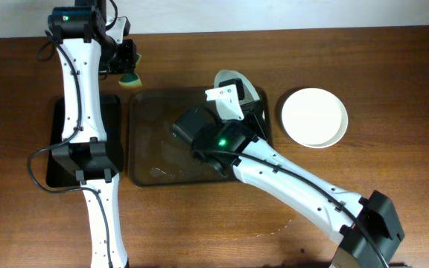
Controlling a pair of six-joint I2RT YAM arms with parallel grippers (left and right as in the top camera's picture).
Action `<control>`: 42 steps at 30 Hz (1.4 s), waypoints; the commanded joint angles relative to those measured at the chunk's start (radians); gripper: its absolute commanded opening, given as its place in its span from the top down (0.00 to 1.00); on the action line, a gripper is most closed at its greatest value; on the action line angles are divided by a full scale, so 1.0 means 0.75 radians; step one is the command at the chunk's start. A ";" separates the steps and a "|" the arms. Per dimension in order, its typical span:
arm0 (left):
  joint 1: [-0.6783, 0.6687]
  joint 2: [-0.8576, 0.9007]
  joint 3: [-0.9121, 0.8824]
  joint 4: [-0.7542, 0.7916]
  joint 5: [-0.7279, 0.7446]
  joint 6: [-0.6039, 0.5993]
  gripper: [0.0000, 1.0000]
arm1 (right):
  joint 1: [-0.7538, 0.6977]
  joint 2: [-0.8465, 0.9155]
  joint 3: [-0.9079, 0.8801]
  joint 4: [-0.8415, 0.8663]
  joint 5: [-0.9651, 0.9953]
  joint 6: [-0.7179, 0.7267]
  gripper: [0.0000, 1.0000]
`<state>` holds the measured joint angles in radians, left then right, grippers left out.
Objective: Clean dirty plates on tray and stack at the side
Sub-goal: 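Lift the last plate with the right gripper and stack it on the pile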
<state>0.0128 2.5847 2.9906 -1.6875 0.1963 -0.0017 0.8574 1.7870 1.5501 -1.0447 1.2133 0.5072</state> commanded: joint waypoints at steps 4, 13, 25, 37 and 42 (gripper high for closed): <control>0.002 0.002 0.025 -0.001 -0.014 -0.014 1.00 | -0.014 -0.017 0.003 -0.036 0.025 0.140 0.96; 0.002 0.002 0.025 -0.001 -0.014 -0.014 1.00 | -0.734 -0.270 0.002 -0.124 -1.151 0.165 0.95; 0.028 -0.085 0.048 -0.001 -0.126 -0.049 1.00 | -1.319 0.120 -0.104 0.040 -1.276 0.097 0.94; 0.051 -0.341 -0.049 -0.001 -0.335 -0.078 1.00 | -1.246 0.145 0.011 0.004 -1.545 -0.069 0.46; 0.126 -0.343 -0.433 -0.001 -0.403 -0.099 1.00 | -1.062 0.049 0.098 0.009 -1.542 -0.115 0.27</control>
<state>0.0601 2.3283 2.8182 -1.6833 -0.0414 -0.0502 -0.0055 1.8599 1.5948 -1.0538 0.0612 0.4492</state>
